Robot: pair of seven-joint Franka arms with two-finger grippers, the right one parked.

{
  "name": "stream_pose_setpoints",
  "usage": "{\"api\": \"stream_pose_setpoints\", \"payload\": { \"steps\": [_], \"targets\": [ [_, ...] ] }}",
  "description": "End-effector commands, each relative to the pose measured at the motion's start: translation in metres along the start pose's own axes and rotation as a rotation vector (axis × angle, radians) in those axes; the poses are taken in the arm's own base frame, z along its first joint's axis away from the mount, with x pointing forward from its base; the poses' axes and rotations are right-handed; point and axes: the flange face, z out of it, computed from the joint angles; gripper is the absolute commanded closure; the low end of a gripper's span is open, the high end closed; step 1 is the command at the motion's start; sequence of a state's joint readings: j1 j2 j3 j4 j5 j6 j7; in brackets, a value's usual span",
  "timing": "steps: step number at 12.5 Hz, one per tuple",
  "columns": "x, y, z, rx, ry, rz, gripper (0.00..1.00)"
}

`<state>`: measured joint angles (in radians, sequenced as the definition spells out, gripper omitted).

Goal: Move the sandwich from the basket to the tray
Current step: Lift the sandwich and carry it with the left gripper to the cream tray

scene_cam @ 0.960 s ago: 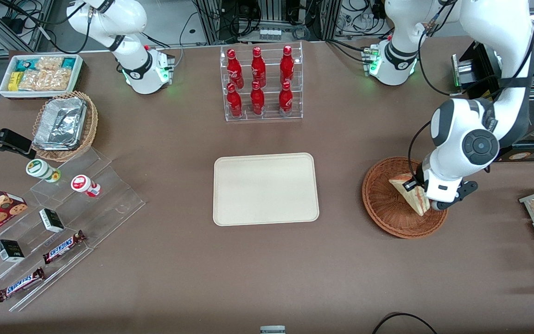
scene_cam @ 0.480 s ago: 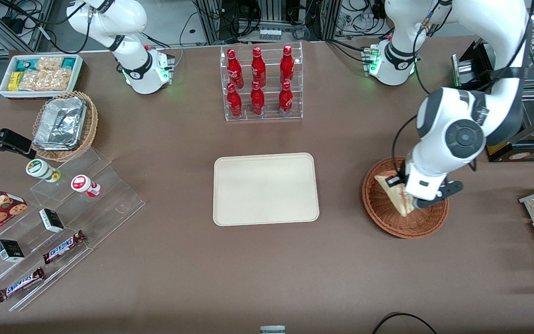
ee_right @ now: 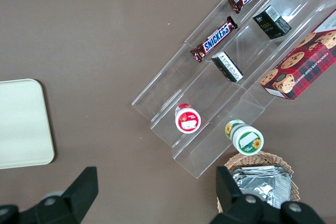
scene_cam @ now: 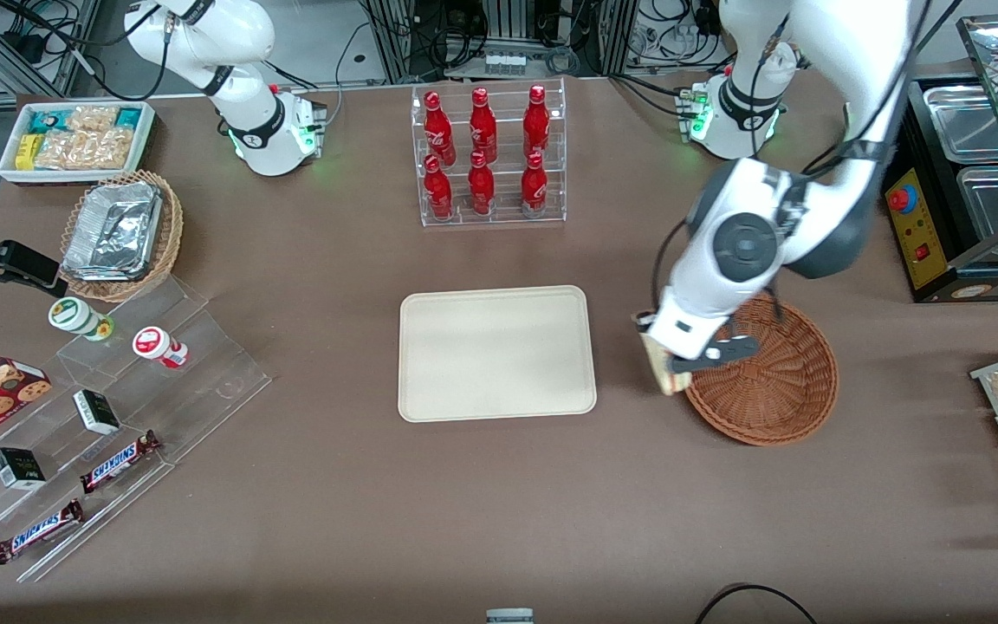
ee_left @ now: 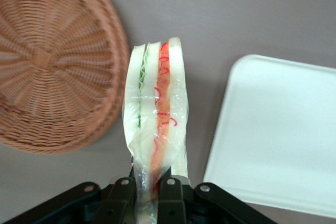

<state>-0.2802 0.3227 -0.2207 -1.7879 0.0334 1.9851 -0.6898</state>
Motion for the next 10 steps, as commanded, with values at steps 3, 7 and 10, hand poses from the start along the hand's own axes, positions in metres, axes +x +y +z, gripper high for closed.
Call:
{"api": "stream_pose_setpoints", "payload": {
  "steps": [3,7,10],
  "targets": [
    [-0.019,0.096,0.027,0.002,-0.011,0.124,1.0],
    [-0.039,0.16,0.054,-0.008,-0.015,0.151,1.0],
    [-0.051,0.196,0.071,-0.003,0.006,0.138,1.0]
  ]
}}
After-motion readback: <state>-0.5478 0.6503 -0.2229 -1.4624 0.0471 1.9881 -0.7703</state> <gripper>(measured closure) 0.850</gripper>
